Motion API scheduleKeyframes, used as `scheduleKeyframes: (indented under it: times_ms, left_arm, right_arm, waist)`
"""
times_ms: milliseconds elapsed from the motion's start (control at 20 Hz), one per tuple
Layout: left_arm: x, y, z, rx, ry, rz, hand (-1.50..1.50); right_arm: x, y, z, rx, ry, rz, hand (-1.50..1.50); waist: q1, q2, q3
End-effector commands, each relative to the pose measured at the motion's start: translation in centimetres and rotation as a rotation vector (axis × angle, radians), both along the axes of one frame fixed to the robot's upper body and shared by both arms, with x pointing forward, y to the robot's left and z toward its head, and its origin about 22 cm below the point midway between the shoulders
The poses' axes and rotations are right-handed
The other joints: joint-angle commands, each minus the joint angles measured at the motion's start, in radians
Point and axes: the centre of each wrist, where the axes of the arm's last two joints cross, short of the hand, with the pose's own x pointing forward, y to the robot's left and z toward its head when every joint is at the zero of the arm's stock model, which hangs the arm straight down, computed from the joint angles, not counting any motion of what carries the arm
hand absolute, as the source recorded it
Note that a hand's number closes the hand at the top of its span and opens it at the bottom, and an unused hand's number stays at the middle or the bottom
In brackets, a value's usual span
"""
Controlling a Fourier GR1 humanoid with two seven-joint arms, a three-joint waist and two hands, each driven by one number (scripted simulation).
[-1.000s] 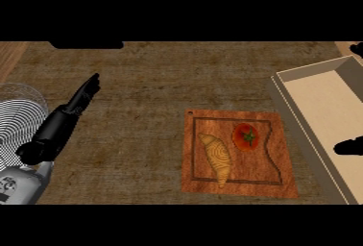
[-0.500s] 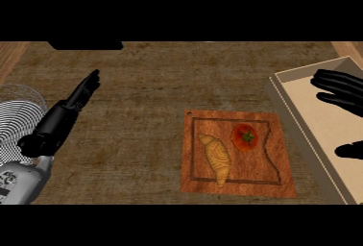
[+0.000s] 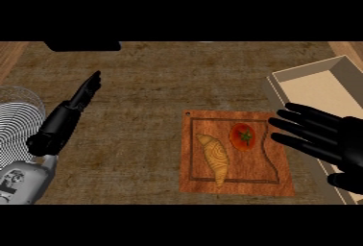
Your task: Pick the tomato from the cutting board and place it in the cardboard box
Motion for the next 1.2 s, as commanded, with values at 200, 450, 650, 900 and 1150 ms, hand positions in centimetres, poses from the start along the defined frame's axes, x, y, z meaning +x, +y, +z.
scheduleKeyframes:
  times_ms: [200,450,650,900,1150]
  left_arm:
    - [-0.1,1.7,2.4,0.01,0.002,-0.023,0.0]
    - [-0.5,0.1,0.5,0.016,-0.001,-0.014,0.0]
    - [-0.2,0.8,0.9,0.004,0.0,-0.025,0.0]
    - [-1.6,0.2,1.8,0.006,0.006,-0.024,0.0]
    - [0.7,-0.4,0.6,0.0,-0.01,-0.009,0.0]
  right_arm:
    - [-1.5,3.5,-2.3,-0.104,0.041,-0.122,-1.5]
    - [-3.7,4.3,-3.7,-0.136,0.056,-0.13,-1.5]
    - [-3.2,5.0,-7.1,-0.141,-0.01,-0.168,-1.5]
    - [-2.3,8.3,-6.0,-0.136,-0.025,-0.181,-1.5]
    - [-0.5,6.3,-8.0,-0.167,-0.044,-0.2,-1.5]
  waist:
    - [0.021,0.002,0.001]
    - [0.011,0.002,0.001]
    - [0.014,0.003,0.001]
    - [0.019,0.002,0.001]
    - [0.013,0.004,0.001]
